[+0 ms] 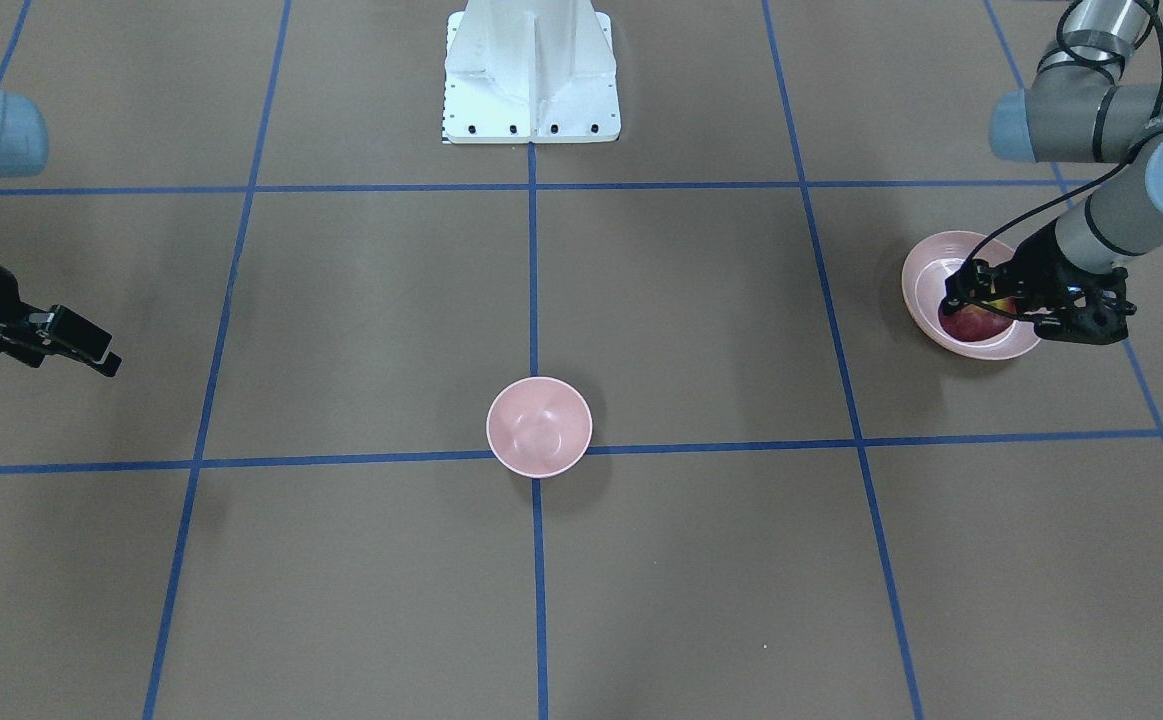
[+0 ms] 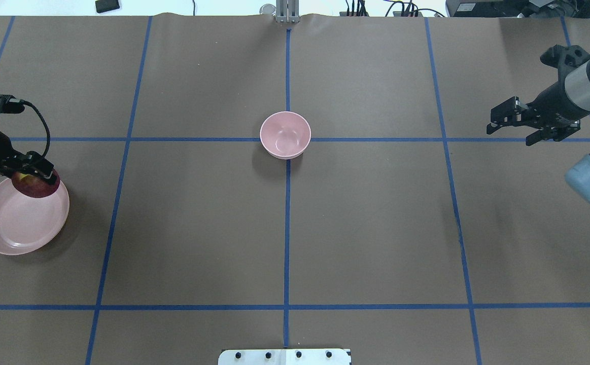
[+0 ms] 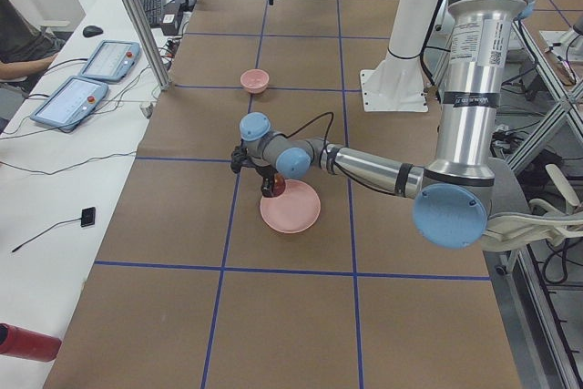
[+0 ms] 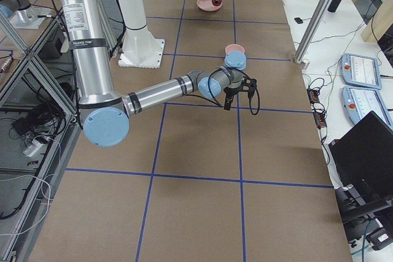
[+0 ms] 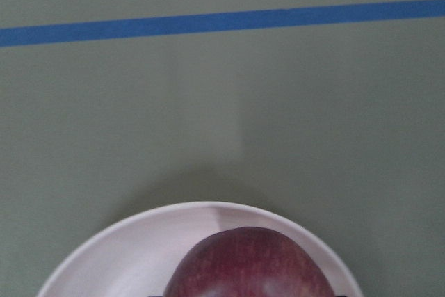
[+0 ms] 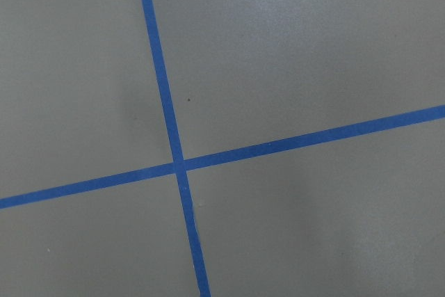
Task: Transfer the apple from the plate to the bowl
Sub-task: 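Lift the apple with the left gripper and carry it over the pink bowl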
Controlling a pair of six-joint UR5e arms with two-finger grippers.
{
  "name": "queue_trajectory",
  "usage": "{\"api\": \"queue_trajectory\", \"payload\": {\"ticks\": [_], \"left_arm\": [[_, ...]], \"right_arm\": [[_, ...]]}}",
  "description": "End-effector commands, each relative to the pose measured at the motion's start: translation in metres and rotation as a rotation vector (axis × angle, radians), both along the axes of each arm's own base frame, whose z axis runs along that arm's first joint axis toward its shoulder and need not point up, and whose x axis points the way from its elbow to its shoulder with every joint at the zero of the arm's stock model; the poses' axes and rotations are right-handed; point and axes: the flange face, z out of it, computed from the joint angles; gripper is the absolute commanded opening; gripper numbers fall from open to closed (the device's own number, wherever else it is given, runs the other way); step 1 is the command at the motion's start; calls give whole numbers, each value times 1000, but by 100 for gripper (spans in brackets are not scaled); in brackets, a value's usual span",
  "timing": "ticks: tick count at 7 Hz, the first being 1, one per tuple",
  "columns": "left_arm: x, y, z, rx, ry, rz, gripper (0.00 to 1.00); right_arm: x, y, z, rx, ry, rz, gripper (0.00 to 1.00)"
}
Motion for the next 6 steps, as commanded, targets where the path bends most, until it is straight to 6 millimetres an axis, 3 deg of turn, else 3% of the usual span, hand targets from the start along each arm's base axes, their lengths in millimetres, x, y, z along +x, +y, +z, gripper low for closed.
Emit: {"api": "queue_trajectory", "payload": {"ticks": [1, 2, 3, 4, 5, 6], "left_arm": [[26, -30, -164, -22, 45, -42, 0], [82, -24, -228, -40, 61, -24, 0], [153, -4, -276, 91, -11, -72, 0], [218, -33, -308, 168, -68, -111, 0], [269, -78, -332, 196, -14, -134, 0], [286, -93, -347, 155, 49, -200, 0]], "right_arm": [[-7, 1, -1, 1, 5, -4, 100], [-13, 3, 0, 5, 12, -7, 100], [-17, 2, 2, 5, 18, -11, 100], [-22, 2, 5, 1, 21, -16, 100], [-24, 0, 8, -3, 23, -18, 100], [-24, -1, 8, -5, 23, -19, 100]]}}
